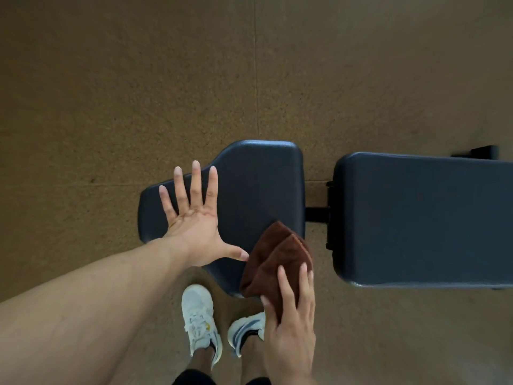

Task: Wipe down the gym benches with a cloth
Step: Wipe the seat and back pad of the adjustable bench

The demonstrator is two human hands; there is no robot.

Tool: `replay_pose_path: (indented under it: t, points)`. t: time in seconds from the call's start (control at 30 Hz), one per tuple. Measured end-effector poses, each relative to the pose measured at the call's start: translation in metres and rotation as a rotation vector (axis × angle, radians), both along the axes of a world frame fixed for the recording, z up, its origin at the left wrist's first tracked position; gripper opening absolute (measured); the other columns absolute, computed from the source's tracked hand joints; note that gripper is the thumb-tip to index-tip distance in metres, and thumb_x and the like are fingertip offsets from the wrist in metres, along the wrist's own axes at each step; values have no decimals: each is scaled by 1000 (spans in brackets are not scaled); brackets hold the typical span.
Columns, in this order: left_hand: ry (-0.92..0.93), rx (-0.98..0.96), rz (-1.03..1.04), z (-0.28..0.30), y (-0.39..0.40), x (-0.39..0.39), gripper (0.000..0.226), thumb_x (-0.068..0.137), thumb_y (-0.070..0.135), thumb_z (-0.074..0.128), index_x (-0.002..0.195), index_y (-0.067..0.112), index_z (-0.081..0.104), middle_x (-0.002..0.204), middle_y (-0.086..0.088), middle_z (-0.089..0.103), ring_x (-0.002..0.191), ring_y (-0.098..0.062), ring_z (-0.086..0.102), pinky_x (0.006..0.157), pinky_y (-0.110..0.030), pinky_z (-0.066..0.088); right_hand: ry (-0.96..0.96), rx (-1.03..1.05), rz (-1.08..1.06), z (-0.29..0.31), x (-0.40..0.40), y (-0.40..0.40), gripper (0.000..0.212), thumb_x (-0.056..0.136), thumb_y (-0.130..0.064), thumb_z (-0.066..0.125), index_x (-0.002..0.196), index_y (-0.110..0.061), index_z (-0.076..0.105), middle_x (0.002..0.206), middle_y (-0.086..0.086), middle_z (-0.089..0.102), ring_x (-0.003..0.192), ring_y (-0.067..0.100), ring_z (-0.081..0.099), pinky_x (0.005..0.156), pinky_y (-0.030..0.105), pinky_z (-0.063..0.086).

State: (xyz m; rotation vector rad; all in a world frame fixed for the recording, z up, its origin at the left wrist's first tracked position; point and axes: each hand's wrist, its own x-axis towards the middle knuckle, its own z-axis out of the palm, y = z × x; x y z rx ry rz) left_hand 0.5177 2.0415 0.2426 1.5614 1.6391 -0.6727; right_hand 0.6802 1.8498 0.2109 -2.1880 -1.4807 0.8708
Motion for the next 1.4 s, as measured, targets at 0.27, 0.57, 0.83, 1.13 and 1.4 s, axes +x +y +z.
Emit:
replay_pose_path:
  t: [0.27,0.57,0.83,1.13,1.4]
  points:
    - [0,76,-1,-8,-5,-2,169,47,92,71,133,27,-58,142,-7,-65,131,-36,-58,108,-59,-33,399,-99,-536,49,5,23,29,100,-30,67,119,-51,71,132,-25,68,128,-4,59,114,39,49]
    - [-325,247,136,5,-15,-12,149,61,64,87,158,37,-22,167,1,-32,150,-27,-38,122,-58,-19,926,-116,-767,109,0,42,28,89,-39,59,101,-30,82,109,5,81,105,26,77,90,41,62]
    - [-805,253,9,38,-52,-23,21,90,43,72,109,49,76,146,31,51,149,11,20,125,-37,21,1093,-207,-979,106,-8,34,38,98,-34,55,124,-13,73,120,18,77,116,37,72,110,57,50]
    - [-915,-144,234,88,-88,85,23,104,42,52,85,30,58,68,8,63,57,-3,55,59,-29,45,-24,498,-1018,142,54,62,18,108,-36,52,121,-35,65,131,-9,68,122,10,63,108,41,50]
    - [-450,317,-41,43,-73,117,71,93,49,65,154,38,29,165,9,28,157,-16,12,128,-39,8,-385,-274,-33,14,149,117,75,103,-71,28,167,-39,8,176,-11,-7,162,19,-15,130,55,-8]
